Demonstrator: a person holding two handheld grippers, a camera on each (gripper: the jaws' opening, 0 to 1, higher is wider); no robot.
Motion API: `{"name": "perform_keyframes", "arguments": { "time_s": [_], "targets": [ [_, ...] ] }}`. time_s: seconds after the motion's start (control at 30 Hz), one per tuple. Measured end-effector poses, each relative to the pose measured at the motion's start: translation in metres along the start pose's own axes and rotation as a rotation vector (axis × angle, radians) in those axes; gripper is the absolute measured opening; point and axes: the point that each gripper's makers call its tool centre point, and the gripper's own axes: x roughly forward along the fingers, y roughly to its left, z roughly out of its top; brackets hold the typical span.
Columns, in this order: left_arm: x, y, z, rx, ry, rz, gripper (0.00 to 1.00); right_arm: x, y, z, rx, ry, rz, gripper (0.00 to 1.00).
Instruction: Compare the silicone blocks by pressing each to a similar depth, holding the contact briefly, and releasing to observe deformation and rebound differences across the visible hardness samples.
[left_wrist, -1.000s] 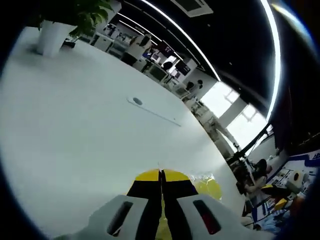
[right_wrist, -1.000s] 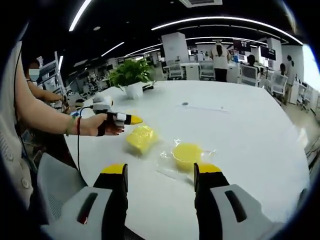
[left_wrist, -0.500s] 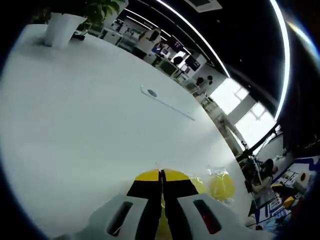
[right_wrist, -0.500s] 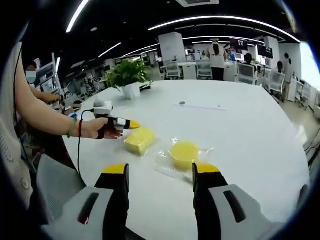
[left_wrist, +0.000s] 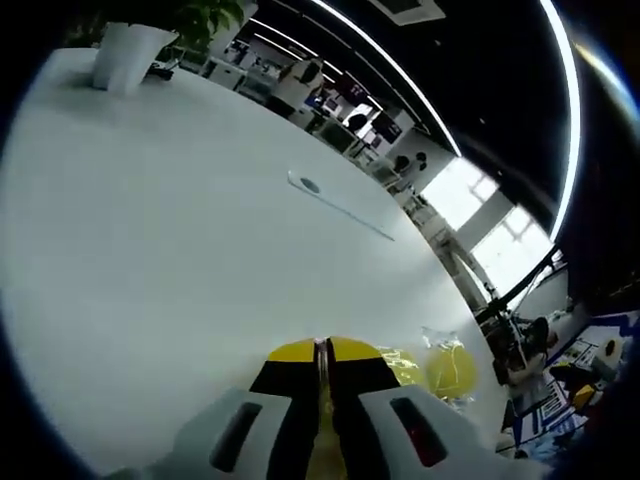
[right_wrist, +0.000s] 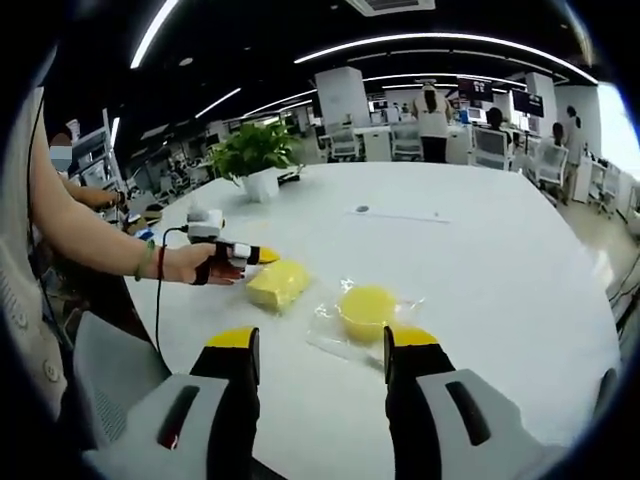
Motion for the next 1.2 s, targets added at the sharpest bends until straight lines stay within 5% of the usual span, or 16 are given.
{"name": "perform_keyframes", "arguments": {
  "time_s": [0.57, 0.97, 1.2],
  "targets": [
    [-0.025, 0.005, 0.029, 0.084, -0.091, 0.057, 0.28, 0.001, 0.005, 0.000, 0.005, -0.016, 0.012, 0.48],
    [-0.083, -0.009, 0.039, 0.178, -0.150, 0.080, 0.37, 0.001, 0.014, -0.002, 0.012, -0.030, 0.031, 0.49],
    [-0.115, -0.027, 0.029, 0.288, -0.150, 0.072, 0.38, -0.002, 0.021, -0.008, 0.022, -0.037, 0.039, 0.49]
  ]
}}
